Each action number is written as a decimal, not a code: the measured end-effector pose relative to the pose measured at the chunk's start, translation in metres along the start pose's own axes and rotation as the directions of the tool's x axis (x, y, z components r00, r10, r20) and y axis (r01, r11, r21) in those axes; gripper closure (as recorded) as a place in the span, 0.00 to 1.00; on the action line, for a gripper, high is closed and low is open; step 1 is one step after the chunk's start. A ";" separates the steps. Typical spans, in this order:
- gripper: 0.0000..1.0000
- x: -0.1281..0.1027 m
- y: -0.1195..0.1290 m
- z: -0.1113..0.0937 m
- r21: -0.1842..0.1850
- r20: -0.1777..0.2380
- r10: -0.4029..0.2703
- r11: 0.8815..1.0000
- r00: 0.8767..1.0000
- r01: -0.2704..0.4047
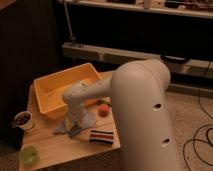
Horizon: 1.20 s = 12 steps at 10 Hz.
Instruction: Place sponge in plastic cup
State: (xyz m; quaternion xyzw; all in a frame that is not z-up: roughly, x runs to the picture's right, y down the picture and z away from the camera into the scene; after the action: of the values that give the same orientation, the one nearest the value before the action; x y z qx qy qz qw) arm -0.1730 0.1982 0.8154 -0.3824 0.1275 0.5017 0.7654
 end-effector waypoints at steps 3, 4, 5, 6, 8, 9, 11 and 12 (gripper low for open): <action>0.79 -0.002 -0.019 -0.009 -0.030 0.033 0.026 0.999 0.999 -0.025; 0.81 -0.002 -0.025 -0.011 -0.036 0.041 0.035 0.999 0.999 -0.033; 0.88 -0.001 -0.028 -0.014 -0.041 0.047 0.039 0.998 0.998 -0.037; 0.97 -0.001 -0.027 -0.018 -0.060 0.053 0.028 0.998 0.998 -0.024; 1.00 -0.005 -0.013 -0.025 -0.091 0.062 -0.044 0.995 0.997 0.050; 1.00 -0.010 0.001 -0.031 -0.101 0.074 -0.096 0.990 0.993 0.103; 1.00 -0.019 0.033 -0.053 -0.114 0.106 -0.217 0.967 0.970 0.228; 1.00 -0.019 0.054 -0.060 -0.117 0.120 -0.284 0.947 0.951 0.298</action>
State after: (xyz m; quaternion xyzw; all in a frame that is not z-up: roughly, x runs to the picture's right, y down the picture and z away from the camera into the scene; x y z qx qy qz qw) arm -0.2176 0.1540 0.7612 -0.4215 -0.0032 0.4093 0.8092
